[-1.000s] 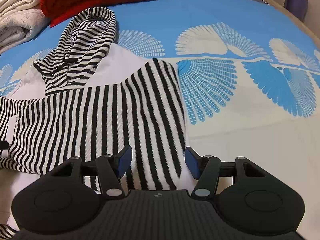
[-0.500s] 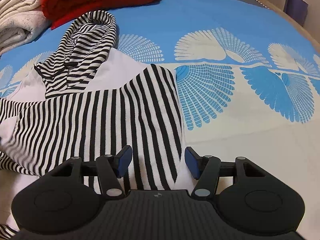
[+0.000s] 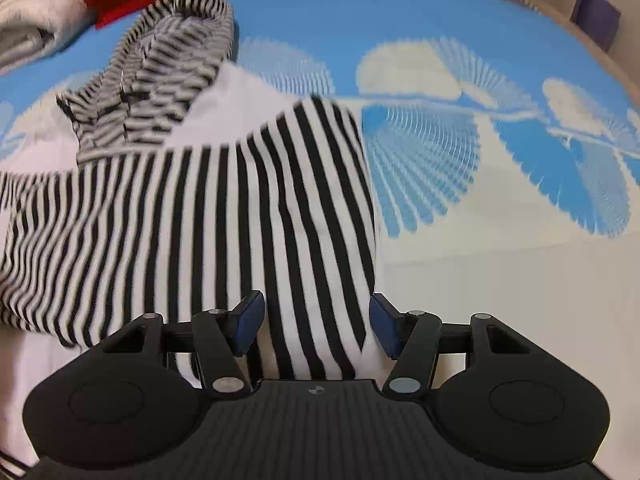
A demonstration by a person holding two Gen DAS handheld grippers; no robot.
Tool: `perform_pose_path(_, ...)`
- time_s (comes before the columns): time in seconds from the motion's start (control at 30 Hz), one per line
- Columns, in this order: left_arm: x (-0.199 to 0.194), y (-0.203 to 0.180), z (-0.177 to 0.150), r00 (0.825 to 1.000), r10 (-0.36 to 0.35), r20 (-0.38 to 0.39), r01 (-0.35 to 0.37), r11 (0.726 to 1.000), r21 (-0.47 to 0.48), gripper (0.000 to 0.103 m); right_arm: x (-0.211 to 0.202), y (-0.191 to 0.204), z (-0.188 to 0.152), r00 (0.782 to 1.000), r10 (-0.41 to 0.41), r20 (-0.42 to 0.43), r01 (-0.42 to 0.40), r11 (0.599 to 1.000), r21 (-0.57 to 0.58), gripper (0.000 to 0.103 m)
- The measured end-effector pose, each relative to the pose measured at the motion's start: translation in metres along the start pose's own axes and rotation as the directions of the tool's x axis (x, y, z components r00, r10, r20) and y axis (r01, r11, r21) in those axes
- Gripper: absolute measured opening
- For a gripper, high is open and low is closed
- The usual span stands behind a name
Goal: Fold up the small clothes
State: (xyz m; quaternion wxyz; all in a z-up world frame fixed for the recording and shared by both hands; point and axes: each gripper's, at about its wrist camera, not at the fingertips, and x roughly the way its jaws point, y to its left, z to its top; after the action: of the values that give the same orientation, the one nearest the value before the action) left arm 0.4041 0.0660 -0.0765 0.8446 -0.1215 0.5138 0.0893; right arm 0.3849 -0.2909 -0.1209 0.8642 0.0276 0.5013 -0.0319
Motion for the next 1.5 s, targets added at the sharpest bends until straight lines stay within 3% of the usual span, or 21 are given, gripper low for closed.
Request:
perform_pose_path(0.13, 0.017, -0.002, -0.006, 0.998, -0.027, -0.054, 0.025, 0.999, -0.04, 0.032, -0.001, 0.01, 0.002, 0.999, 0.026, 0.035, -0.025, 0.999, -0.026, 0.061)
perform_pose_path(0.27, 0.044, 0.003, -0.018, 0.989, -0.004, -0.149, -0.002, 0.999, -0.035, 0.041, 0.025, 0.011, -0.005, 0.997, -0.008, -0.08, 0.008, 1.0, 0.005, 0.061)
perform_pose_path(0.37, 0.039, -0.001, -0.019, 0.99, -0.007, -0.138, 0.005, 1.0, -0.017, 0.044, 0.018, 0.017, 0.0, 0.999, -0.016, -0.044, 0.016, 1.0, -0.001, 0.061)
perform_pose_path(0.47, 0.028, -0.004, -0.015, 0.993, -0.056, -0.103, 0.054, 0.998, -0.022, 0.05, 0.012, 0.023, 0.003, 1.0, 0.005, 0.004, -0.005, 1.0, -0.009, 0.061)
perform_pose_path(0.67, 0.037, -0.008, -0.018, 0.99, -0.03, -0.14, 0.031, 1.0, 0.004, 0.054, 0.024, 0.021, -0.003, 0.998, -0.001, -0.055, 0.001, 1.0, -0.006, 0.066)
perform_pose_path(0.77, 0.028, -0.01, -0.012, 0.993, -0.044, -0.11, 0.044, 0.999, 0.0, 0.054, 0.015, 0.019, 0.001, 1.0, -0.02, -0.013, 0.02, 1.0, -0.009, 0.065)
perform_pose_path(0.97, -0.003, -0.03, 0.002, 0.998, -0.067, -0.004, 0.067, 0.994, 0.083, 0.07, 0.003, 0.015, 0.002, 0.999, -0.031, 0.033, 0.032, 0.999, -0.025, 0.065)
perform_pose_path(1.2, -0.006, -0.04, 0.003, 0.998, -0.057, 0.011, 0.055, 0.991, 0.122, 0.071, 0.001, 0.01, 0.002, 0.999, -0.029, 0.035, 0.028, 0.999, 0.017, 0.065)
perform_pose_path(1.5, -0.003, -0.027, 0.009, 1.0, -0.022, 0.016, 0.02, 0.997, 0.072, 0.071, -0.016, 0.002, 0.016, 0.996, -0.016, 0.092, 0.009, 0.997, 0.078, 0.065)
